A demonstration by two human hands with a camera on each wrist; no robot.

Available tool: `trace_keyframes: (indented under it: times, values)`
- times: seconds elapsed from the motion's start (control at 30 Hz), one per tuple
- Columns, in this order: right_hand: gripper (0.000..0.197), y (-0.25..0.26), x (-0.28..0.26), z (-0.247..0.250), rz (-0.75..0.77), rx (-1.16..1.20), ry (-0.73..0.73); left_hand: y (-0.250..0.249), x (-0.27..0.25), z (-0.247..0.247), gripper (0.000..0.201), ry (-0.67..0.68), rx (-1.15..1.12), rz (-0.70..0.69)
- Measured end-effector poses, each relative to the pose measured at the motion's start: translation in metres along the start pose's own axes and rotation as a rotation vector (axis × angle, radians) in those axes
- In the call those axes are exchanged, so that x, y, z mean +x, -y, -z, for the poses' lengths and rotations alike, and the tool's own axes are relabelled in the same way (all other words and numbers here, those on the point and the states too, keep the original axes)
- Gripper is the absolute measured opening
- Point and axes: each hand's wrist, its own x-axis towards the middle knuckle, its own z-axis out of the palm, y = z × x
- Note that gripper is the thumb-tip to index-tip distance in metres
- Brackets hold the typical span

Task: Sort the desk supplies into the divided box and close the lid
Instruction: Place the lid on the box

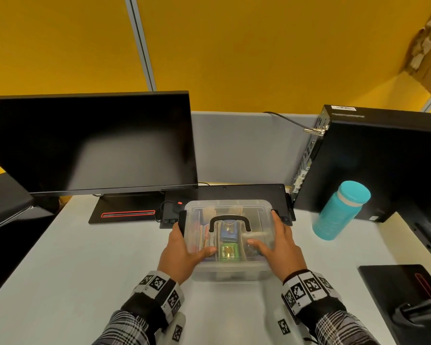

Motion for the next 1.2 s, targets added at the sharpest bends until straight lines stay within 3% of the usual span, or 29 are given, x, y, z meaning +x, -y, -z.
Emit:
trace_keyframes:
  times: [0.17, 0.4, 0.5, 0.67, 0.9, 1.1, 1.2]
  values:
    - [0.092, 0.001, -0.001, 0.001, -0.004, -0.036, -0.001, -0.003, 0.003, -0.001, 0.080, 0.005, 0.044, -0.058]
    - [0.087, 0.005, -0.002, 0.001, -0.017, -0.034, 0.007, 0.003, 0.000, 0.001, 0.102, 0.046, 0.124, -0.115]
    - [0.085, 0.010, -0.003, -0.001, -0.032, -0.046, -0.017, -0.003, 0.000, 0.007, 0.120, 0.139, 0.276, -0.164]
    - [0.083, 0.014, -0.008, -0.003, 0.002, -0.075, -0.058, -0.008, 0.004, 0.012, 0.111, 0.231, 0.341, -0.193]
    - [0.077, 0.017, -0.010, 0.002, 0.062, -0.221, -0.018, -0.007, 0.006, 0.012, 0.118, 0.240, 0.387, -0.187]
    - [0.078, 0.014, -0.008, 0.003, 0.027, -0.246, 0.012, -0.007, 0.006, 0.013, 0.115, 0.229, 0.376, -0.170]
    - [0.080, 0.016, -0.013, 0.000, 0.055, -0.344, -0.042, -0.004, 0.001, 0.014, 0.114, 0.203, 0.337, -0.175]
